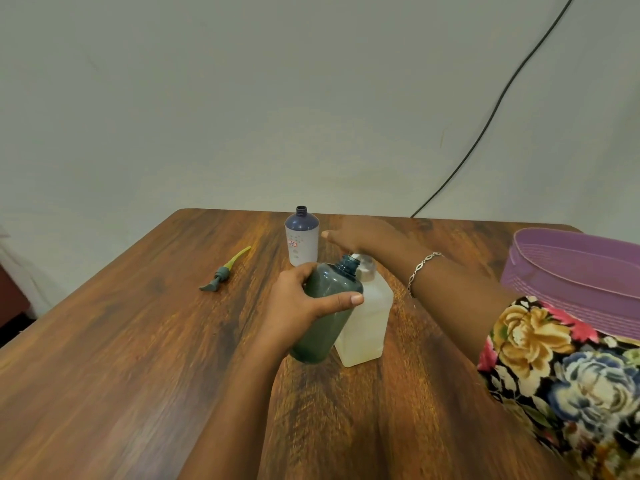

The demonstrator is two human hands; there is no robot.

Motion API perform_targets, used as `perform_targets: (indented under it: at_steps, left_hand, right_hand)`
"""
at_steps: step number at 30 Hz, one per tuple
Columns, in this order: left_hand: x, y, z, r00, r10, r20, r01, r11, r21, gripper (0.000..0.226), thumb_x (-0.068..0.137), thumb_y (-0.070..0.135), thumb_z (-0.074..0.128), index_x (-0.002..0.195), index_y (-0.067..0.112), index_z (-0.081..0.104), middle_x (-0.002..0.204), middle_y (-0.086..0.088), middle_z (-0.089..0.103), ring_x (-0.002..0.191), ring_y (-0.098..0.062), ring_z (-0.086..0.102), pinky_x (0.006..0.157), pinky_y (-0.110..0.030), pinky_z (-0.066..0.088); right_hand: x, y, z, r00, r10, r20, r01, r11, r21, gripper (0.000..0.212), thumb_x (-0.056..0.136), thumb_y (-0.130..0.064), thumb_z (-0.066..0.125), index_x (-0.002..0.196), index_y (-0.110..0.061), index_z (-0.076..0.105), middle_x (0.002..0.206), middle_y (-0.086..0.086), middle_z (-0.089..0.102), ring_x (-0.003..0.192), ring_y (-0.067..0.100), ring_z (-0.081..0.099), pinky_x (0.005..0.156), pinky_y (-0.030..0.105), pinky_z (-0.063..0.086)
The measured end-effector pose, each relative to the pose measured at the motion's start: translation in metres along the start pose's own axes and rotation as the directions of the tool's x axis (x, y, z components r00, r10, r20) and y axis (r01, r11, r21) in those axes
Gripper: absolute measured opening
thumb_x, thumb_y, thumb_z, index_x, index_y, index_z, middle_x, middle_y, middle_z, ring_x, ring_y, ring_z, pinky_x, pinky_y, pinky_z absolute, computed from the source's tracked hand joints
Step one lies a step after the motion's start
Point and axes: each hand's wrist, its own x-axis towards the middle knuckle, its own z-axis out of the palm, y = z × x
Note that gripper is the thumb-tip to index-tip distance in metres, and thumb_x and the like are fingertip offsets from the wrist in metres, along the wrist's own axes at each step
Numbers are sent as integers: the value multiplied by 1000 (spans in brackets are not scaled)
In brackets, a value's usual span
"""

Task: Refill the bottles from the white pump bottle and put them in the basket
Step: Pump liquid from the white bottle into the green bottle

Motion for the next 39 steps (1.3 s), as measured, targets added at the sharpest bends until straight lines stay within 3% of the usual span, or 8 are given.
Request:
perform_targets:
  at_steps: [3,7,11,16,22,29,34,39]
  left_hand:
    - [0,0,-3,1000,-9,2,9,1000,-7,78,37,69,65,102,26,58,101,4,64,93,-14,61,77,-28,53]
    - [-2,3,-4,1000,-20,7,20,1000,-20,70,50,60,81,105,24,57,104,2,62,96,-17,60,76,-25,51]
    - [0,7,-5,1000,-10,7,10,1000,-19,71,48,61,79,104,24,56,100,7,62,93,-14,60,72,-21,48]
    - [1,6,-1,1000,-14,15,14,1000,-5,62,42,66,78,90,34,55,94,10,62,89,-11,60,70,-22,50]
    - [0,0,-5,999,-31,11,31,999,-9,55,54,57,80,95,28,57,96,5,63,90,-13,60,68,-20,47]
    - [-1,8,-4,1000,-19,13,19,1000,2,65,40,66,78,91,33,55,94,10,62,88,-9,60,69,-20,48]
    - [0,6,-3,1000,1,25,-1,1000,21,75,38,70,71,98,27,58,99,5,65,91,-13,61,75,-27,52]
    - [-2,6,-6,1000,-15,15,15,1000,9,70,46,56,69,107,24,54,102,6,60,97,-17,59,76,-23,50]
  right_hand:
    - [-3,-1,-2,999,-20,29,19,999,34,48,97,-49,34,94,-7,57,84,5,53,78,21,52,72,30,43]
    - [-19,-4,-23,990,-31,136,-6,963,269,54,98,-46,35,114,0,59,99,12,56,62,16,48,52,25,37]
    - [-20,-7,-30,991,-16,131,-16,971,239,53,99,-44,33,112,1,58,96,15,56,60,18,47,56,27,41]
    - [-3,0,-8,998,60,-6,-60,998,28,38,96,-37,43,70,-9,48,88,6,56,72,21,54,63,28,42]
    - [-3,-2,2,997,31,-72,-30,999,12,21,96,-28,42,97,-13,55,98,6,59,90,26,57,71,31,42]
    - [-3,-3,-12,999,6,-36,-3,998,70,32,96,-31,45,71,-11,48,77,2,56,67,17,51,59,26,38]
    - [-6,-2,-3,996,39,-83,-41,999,-22,27,96,-27,43,114,-10,55,108,7,60,90,24,54,76,33,43]
    - [-10,-4,-2,996,17,-92,-18,1000,-6,26,95,-26,45,112,-9,56,107,9,62,95,26,59,75,33,45]
